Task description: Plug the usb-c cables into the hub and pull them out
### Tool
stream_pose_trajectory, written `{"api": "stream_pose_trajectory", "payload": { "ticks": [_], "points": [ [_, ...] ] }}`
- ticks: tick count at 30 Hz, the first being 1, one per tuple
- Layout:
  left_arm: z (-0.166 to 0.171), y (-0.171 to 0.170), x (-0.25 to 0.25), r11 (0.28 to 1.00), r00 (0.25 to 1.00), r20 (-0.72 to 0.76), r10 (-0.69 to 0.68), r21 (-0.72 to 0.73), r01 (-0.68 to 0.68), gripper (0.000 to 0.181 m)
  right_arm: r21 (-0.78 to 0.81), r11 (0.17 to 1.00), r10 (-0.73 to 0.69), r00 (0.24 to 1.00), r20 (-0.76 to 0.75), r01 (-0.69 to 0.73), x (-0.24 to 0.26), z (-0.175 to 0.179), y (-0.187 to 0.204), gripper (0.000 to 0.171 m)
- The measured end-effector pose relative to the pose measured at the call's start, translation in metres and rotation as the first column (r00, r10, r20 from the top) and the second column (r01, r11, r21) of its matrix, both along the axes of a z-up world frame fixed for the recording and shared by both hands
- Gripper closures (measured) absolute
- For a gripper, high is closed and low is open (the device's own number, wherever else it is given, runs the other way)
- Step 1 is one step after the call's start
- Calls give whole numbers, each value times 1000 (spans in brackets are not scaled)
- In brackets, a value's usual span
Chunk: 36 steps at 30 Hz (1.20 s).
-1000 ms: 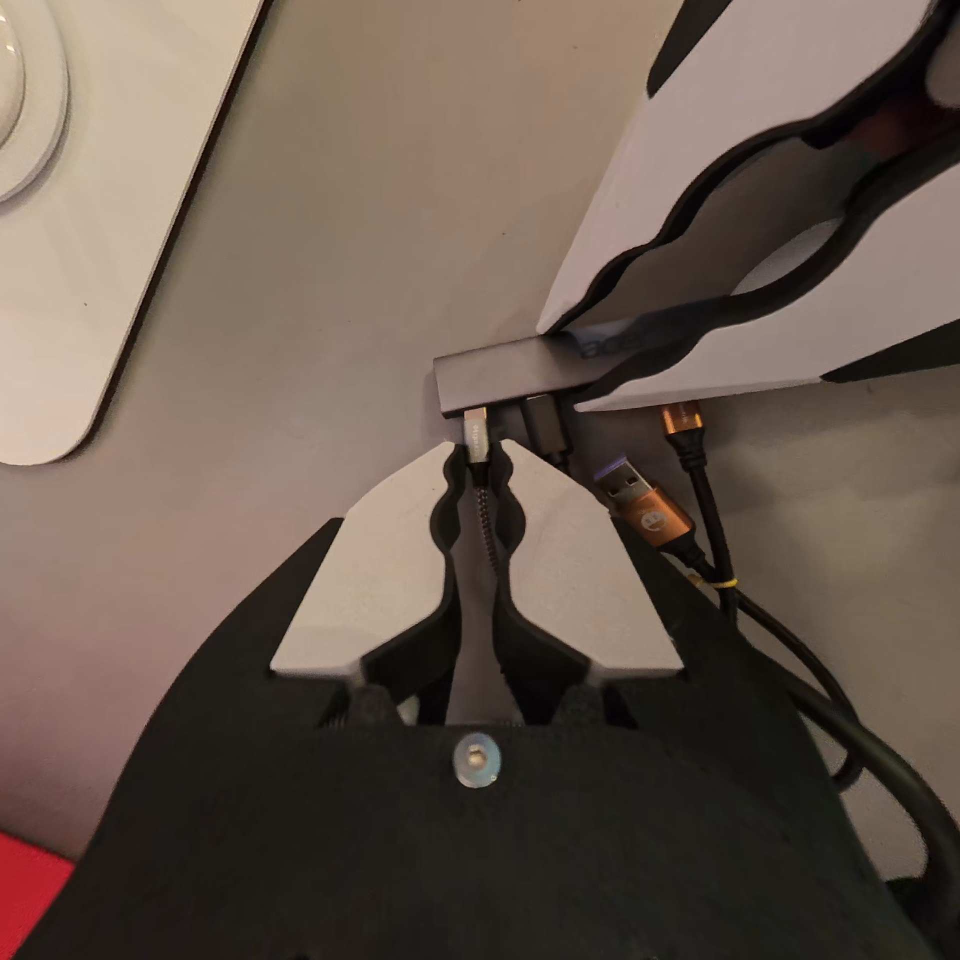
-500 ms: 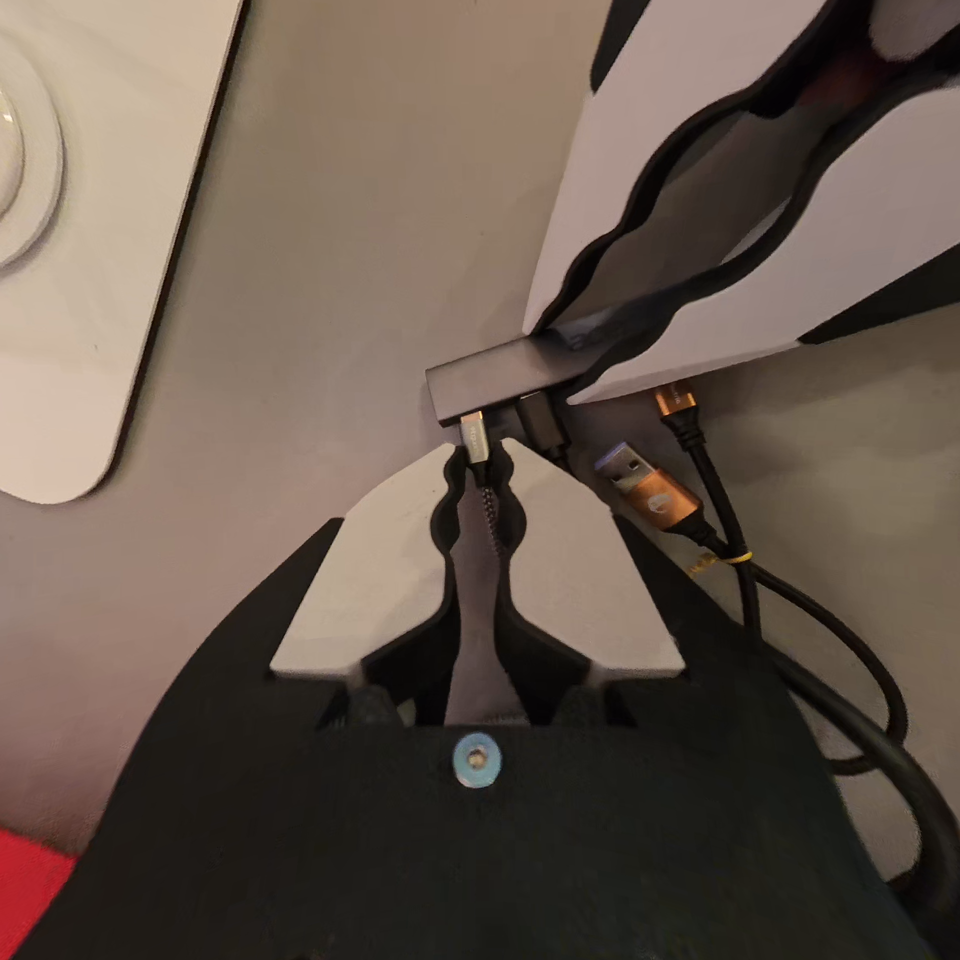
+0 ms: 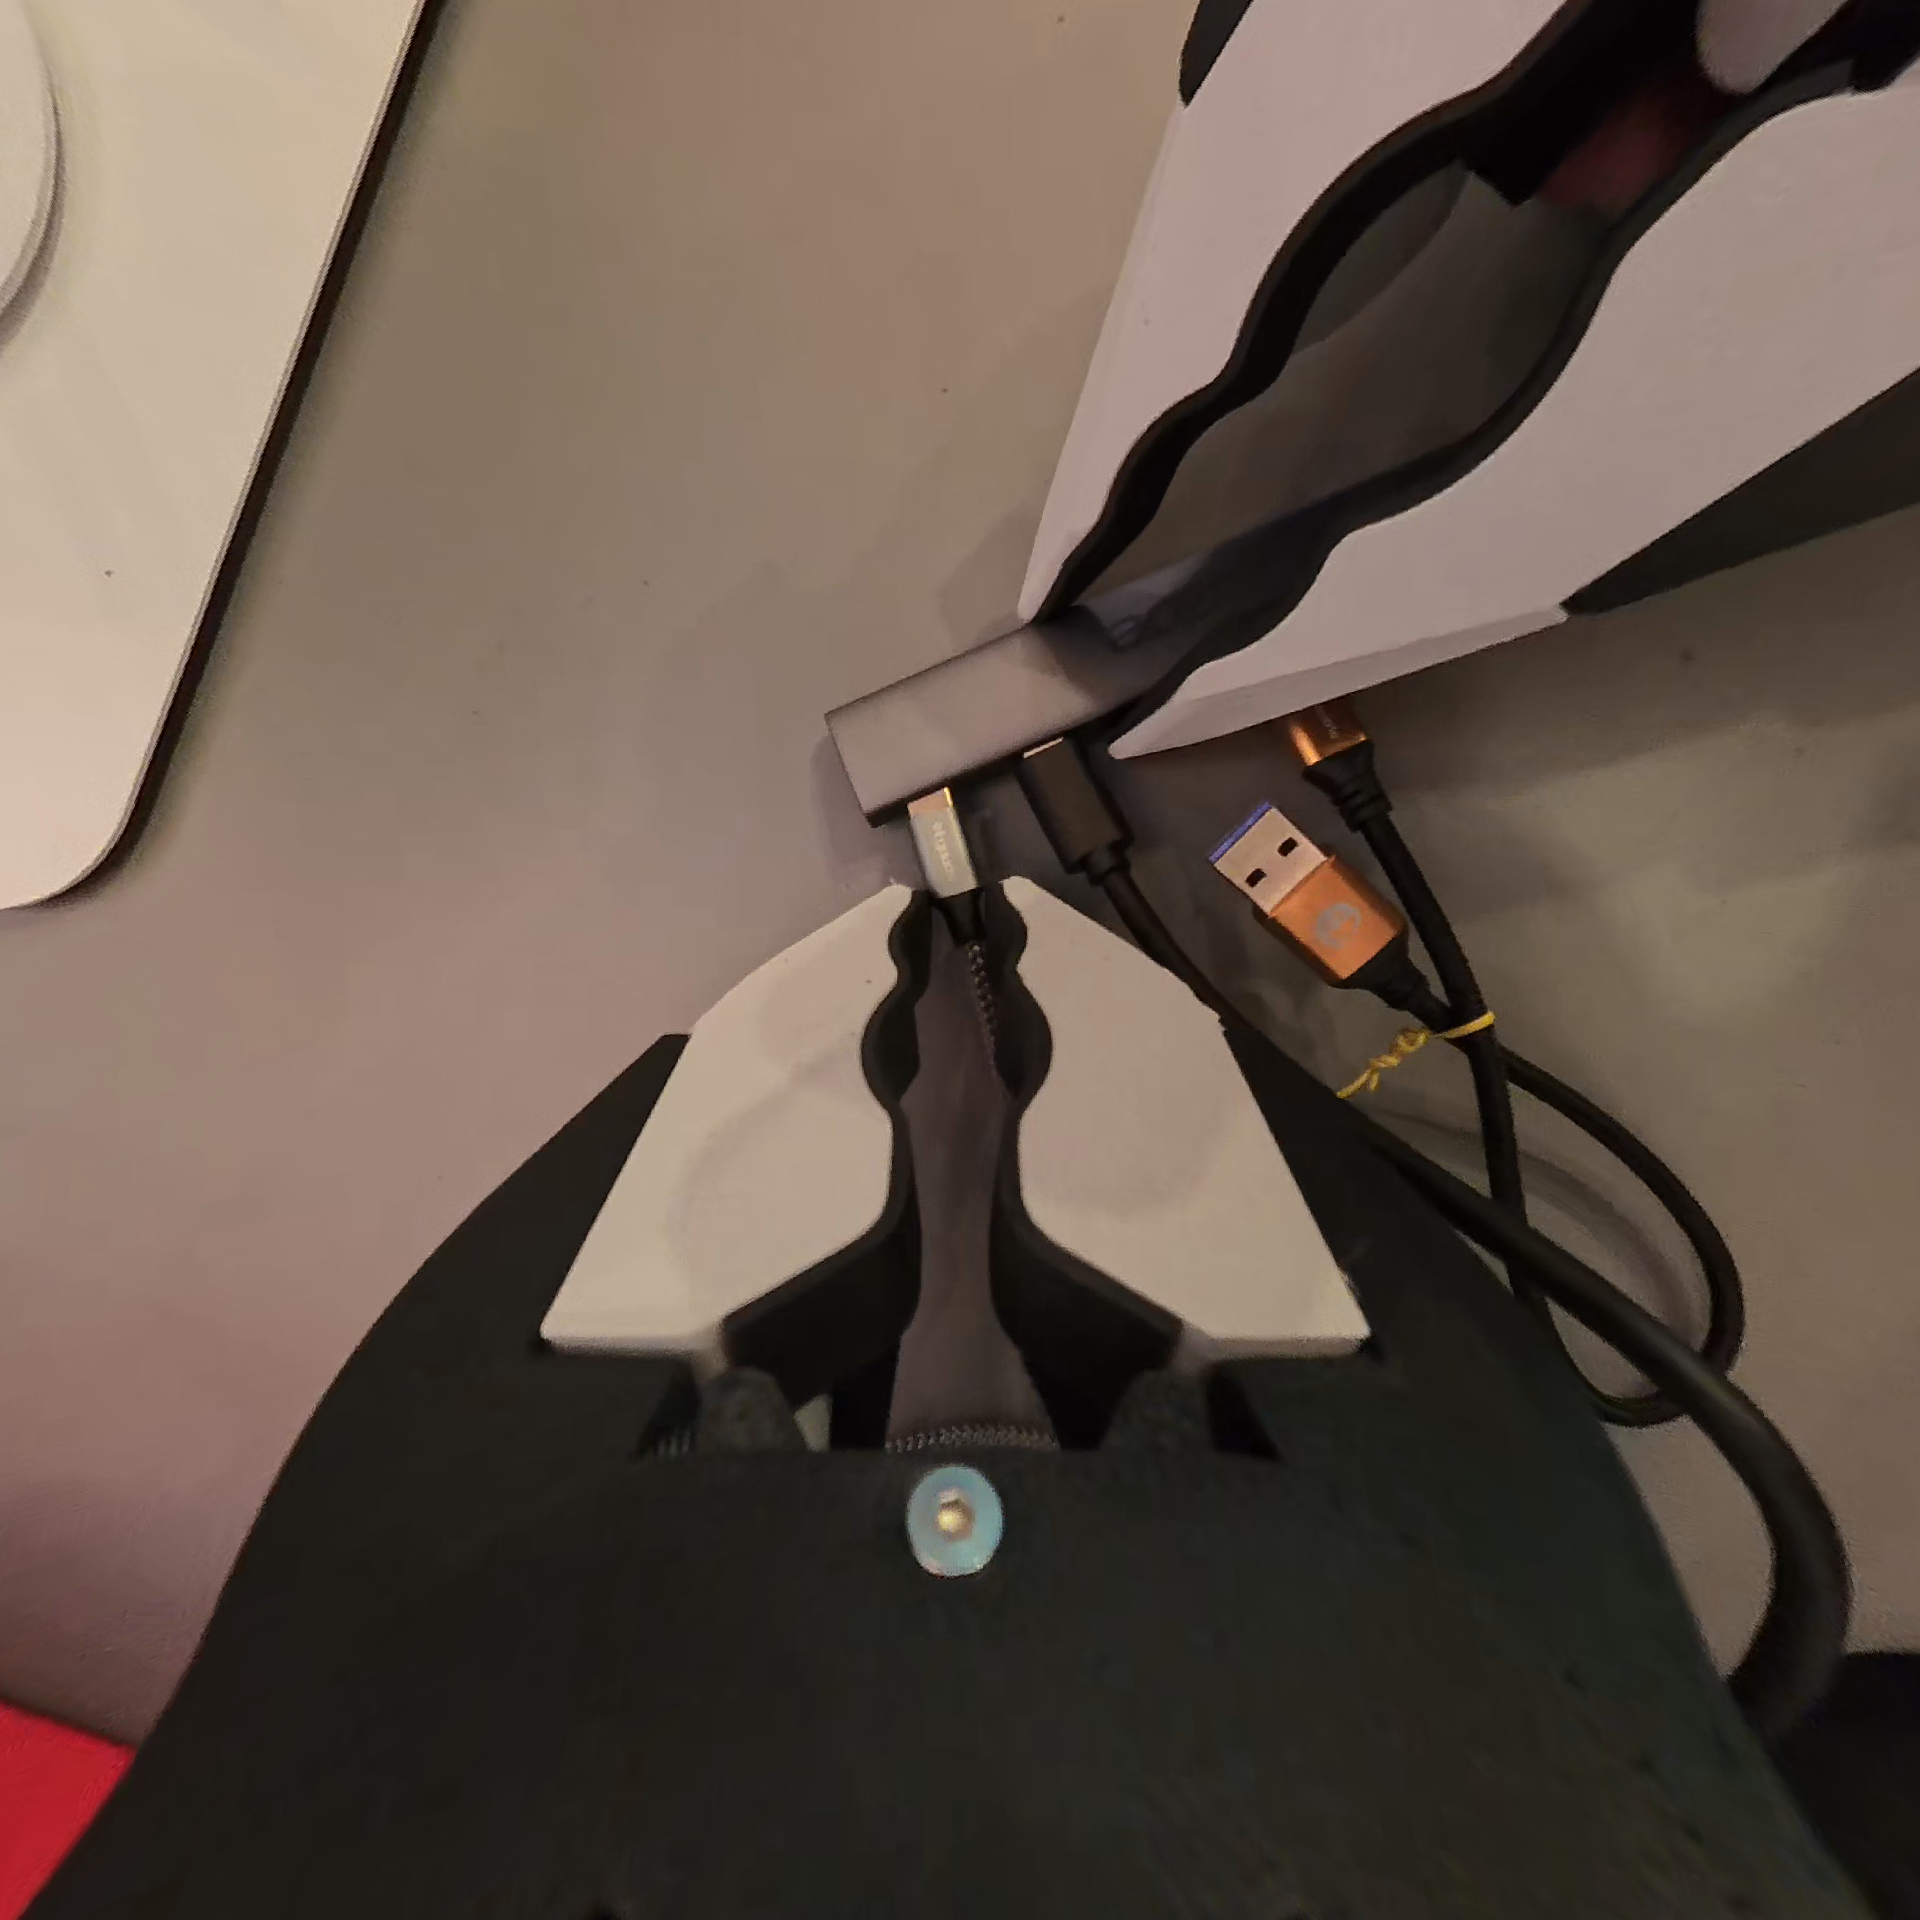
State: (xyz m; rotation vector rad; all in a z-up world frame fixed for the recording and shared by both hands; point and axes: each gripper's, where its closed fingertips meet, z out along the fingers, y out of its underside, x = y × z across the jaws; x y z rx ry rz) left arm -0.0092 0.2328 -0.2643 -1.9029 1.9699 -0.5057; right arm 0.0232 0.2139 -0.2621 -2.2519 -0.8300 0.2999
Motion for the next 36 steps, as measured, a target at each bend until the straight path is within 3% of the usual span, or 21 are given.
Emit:
{"api": "stream_pose_trajectory", "payload": {
  "ticks": [8,25,29,36],
  "points": [
    [0,1,1,1000,999,-34,15,27,-14,173,32,999,26,999,21,-27,-4,3,-2,153],
    [6,3,2,994,984,-148,-99,20,103,173,58,996,65,998,12,-65,-9,3,-2,154],
    [16,4,1,996,991,-105,-83,18,85,172,93,995,43,999,-21,-41,-8,16,2,153],
    [63,4,18,991,996,71,-49,128,39,172,184,982,-19,997,-72,32,8,55,5,152]
  ]
}}
